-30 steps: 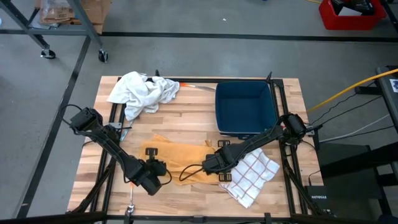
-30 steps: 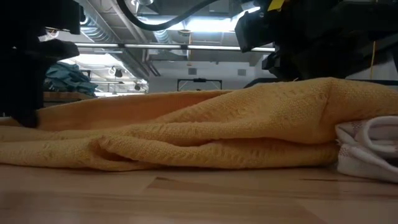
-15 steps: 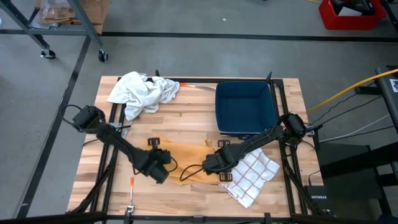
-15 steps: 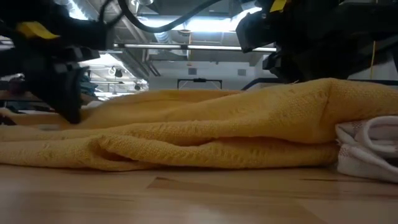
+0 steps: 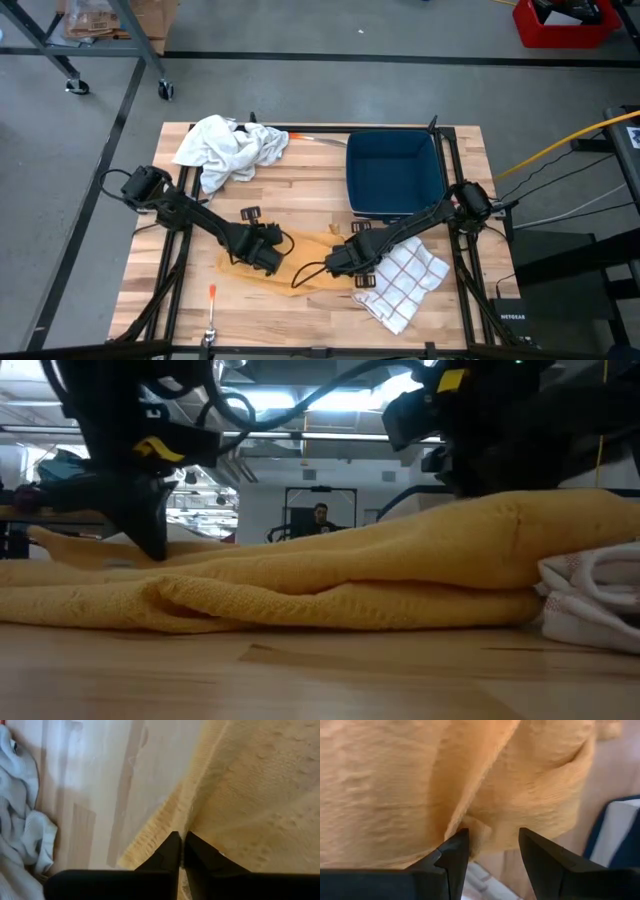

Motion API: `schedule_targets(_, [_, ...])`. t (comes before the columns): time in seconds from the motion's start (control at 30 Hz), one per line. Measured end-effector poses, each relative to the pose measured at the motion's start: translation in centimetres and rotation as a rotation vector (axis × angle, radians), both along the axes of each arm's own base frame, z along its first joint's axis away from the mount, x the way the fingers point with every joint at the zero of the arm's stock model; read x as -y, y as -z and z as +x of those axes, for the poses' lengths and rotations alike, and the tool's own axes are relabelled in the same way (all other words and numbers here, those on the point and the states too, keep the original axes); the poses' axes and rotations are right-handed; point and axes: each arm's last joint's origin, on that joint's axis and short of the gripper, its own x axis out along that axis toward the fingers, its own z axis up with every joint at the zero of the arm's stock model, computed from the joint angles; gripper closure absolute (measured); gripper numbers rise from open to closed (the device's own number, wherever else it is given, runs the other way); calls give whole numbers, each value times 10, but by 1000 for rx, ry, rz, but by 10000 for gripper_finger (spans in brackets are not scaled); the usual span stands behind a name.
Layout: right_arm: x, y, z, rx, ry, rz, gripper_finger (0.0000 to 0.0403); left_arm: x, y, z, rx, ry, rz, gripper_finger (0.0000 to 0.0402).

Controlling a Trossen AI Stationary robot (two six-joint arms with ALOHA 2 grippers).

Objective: Fold towel
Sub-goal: Fold the yellow towel

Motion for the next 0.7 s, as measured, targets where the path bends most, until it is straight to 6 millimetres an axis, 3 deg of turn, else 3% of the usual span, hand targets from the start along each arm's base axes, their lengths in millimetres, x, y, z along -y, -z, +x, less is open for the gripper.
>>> schedule_targets(0.43, [0, 0, 0, -24, 10, 69, 226, -4, 0, 1, 18, -62, -15, 384])
schedule_targets(0.7, [2, 0, 2, 11, 8, -1, 226, -4, 1, -11, -92, -123, -60, 384])
